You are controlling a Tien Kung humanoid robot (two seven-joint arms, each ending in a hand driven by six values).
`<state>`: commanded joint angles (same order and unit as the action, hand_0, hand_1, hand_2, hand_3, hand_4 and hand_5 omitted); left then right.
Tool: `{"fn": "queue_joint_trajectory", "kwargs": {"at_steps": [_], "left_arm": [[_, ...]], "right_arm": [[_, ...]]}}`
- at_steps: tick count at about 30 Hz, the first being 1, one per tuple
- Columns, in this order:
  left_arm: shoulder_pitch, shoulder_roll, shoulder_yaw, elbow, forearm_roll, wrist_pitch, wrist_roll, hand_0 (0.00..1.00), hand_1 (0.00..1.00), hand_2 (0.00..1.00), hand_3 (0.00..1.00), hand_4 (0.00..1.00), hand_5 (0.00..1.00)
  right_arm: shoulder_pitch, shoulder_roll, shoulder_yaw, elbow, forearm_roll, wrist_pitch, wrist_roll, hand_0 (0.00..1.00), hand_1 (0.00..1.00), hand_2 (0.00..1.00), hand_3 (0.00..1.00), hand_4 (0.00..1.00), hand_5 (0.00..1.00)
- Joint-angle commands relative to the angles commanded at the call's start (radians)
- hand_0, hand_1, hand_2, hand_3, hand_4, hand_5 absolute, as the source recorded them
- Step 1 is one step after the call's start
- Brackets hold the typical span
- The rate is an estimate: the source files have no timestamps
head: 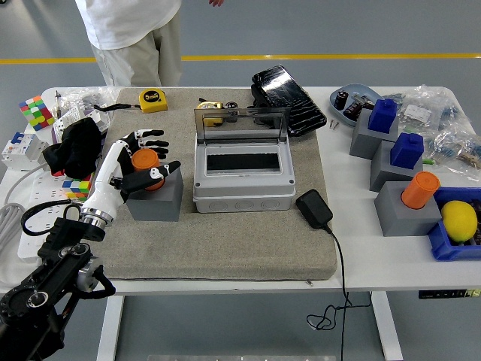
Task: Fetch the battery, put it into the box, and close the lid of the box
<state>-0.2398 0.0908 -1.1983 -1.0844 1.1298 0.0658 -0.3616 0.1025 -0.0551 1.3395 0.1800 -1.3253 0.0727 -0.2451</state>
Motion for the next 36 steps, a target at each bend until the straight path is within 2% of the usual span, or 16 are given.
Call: {"fn": "queue_joint_trajectory", "kwargs": {"at_steps": [2,7,8,13,14,19,20,25,26,31,32,36], "left_arm": [[-0.001,-0.001,0.003,-0.001,-0.002,0.001,-0.002,0.497,0.513,0.512,0.599,0.998,0.002],[-0.005,-0.007,0.014,0.004,-0.005,0.010,-0.010,0.497,0.513,0.512,0.599,0.998,0.002],[-0.005,-0.009,0.017,0.006,-0.006,0.013,-0.014,0.414,0.473,0.489,0.572,0.986,0.002],[-0.010,-0.016,0.024,0.018,-0.009,0.030,-0.029,0.414,0.473,0.489,0.572,0.986,0.002],[-0.011,-0.017,0.025,0.020,-0.009,0.033,-0.030,0.338,0.404,0.424,0.480,0.878,0.002],[-0.016,-0.024,0.027,0.034,-0.014,0.052,-0.048,0.338,0.404,0.424,0.480,0.878,0.002],[-0.017,-0.026,0.026,0.037,-0.015,0.056,-0.051,0.273,0.328,0.357,0.411,0.881,0.002],[-0.020,-0.029,0.027,0.045,-0.020,0.071,-0.068,0.273,0.328,0.357,0.411,0.881,0.002],[-0.021,-0.030,0.027,0.047,-0.021,0.073,-0.070,0.251,0.239,0.254,0.303,0.803,0.002],[-0.025,-0.033,0.029,0.054,-0.030,0.078,-0.082,0.251,0.239,0.254,0.303,0.803,0.002],[-0.026,-0.033,0.029,0.056,-0.032,0.079,-0.084,0.230,0.163,0.174,0.217,0.724,0.002],[-0.027,-0.036,0.031,0.060,-0.040,0.079,-0.092,0.230,0.163,0.174,0.217,0.724,0.002]], "right_arm": [[-0.001,0.000,0.000,0.000,0.000,0.000,0.000,0.615,0.659,0.683,0.589,0.988,0.558],[0.001,0.000,-0.001,0.000,0.001,0.000,0.000,0.615,0.659,0.683,0.589,0.988,0.558],[0.001,0.000,-0.001,0.000,0.002,0.000,0.000,0.609,0.659,0.683,0.589,0.988,0.558],[0.002,0.000,-0.002,0.000,0.003,0.000,0.000,0.609,0.659,0.683,0.589,0.988,0.558],[0.002,0.000,-0.002,0.000,0.002,0.000,0.000,0.612,0.659,0.683,0.590,0.988,0.558],[0.001,-0.001,-0.003,0.000,0.003,0.000,0.000,0.612,0.659,0.683,0.590,0.988,0.558],[0.001,-0.001,-0.003,0.000,0.003,0.000,0.000,0.612,0.659,0.683,0.590,0.989,0.558],[0.000,-0.001,-0.002,0.000,0.003,0.000,0.000,0.612,0.659,0.683,0.590,0.989,0.558],[0.001,-0.001,-0.002,0.000,0.003,0.000,0.000,0.614,0.659,0.683,0.590,0.989,0.558],[0.002,-0.002,-0.002,0.000,0.004,0.000,0.000,0.614,0.659,0.683,0.590,0.989,0.558],[0.002,-0.002,-0.002,0.000,0.004,0.000,0.000,0.612,0.659,0.683,0.590,0.989,0.558],[0.003,-0.002,-0.001,0.000,0.004,0.001,0.001,0.612,0.659,0.683,0.590,0.989,0.558]]}}
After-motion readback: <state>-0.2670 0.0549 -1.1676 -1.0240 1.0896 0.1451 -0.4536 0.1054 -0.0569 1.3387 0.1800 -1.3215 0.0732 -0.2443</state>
